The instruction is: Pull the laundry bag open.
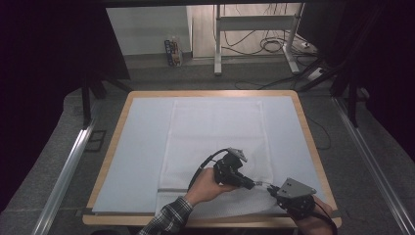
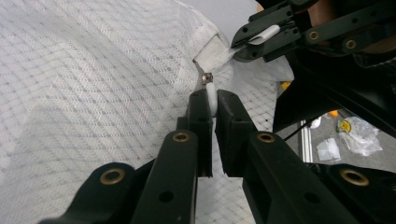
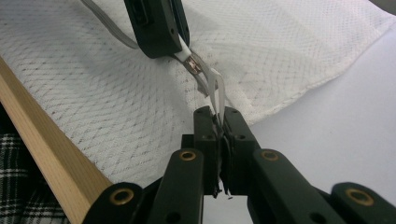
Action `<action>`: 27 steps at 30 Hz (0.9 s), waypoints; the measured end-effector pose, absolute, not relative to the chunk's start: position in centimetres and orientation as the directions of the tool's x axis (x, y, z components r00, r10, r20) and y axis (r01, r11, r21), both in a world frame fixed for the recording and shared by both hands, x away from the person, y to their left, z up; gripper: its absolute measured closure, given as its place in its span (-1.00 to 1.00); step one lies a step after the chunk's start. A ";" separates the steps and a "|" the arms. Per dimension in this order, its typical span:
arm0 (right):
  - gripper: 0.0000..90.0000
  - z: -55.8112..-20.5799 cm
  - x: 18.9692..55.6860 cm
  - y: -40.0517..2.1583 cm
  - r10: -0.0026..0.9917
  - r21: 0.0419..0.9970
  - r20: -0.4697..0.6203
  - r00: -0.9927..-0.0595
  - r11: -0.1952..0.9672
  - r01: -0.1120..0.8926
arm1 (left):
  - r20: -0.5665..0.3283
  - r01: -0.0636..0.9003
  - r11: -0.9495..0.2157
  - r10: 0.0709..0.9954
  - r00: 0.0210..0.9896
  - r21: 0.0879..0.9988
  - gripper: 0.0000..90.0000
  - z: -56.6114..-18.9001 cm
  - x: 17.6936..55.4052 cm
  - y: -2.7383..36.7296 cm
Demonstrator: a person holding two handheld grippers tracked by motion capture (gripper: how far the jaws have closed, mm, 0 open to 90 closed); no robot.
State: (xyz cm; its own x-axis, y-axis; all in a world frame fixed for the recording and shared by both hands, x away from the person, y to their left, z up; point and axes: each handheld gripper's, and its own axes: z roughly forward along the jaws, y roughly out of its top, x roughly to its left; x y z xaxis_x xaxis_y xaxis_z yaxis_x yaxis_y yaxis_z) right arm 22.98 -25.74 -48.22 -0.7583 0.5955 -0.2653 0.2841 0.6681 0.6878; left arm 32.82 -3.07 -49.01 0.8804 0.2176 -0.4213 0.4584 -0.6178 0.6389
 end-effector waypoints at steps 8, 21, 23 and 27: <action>0.88 -48.3 23.1 -25.8 0.599 0.686 -0.250 -0.761 0.664 0.298 | -0.379 0.426 -0.615 0.214 0.900 0.663 0.93 -48.7 32.5 -3.0; -0.01 -48.5 25.3 -27.5 0.662 0.737 0.065 -0.746 0.472 0.483 | -0.327 0.356 -0.576 0.158 0.932 0.736 0.94 -48.3 32.2 -1.9; -0.09 -48.6 25.8 -27.6 0.657 0.735 0.098 -0.747 0.459 0.500 | -0.317 0.340 -0.579 0.144 0.937 0.741 0.94 -48.3 32.2 -1.8; -0.22 -49.0 27.0 -27.7 0.632 0.732 0.159 -0.758 0.440 0.520 | -0.296 0.318 -0.581 0.137 0.945 0.749 0.94 -48.2 32.1 -1.6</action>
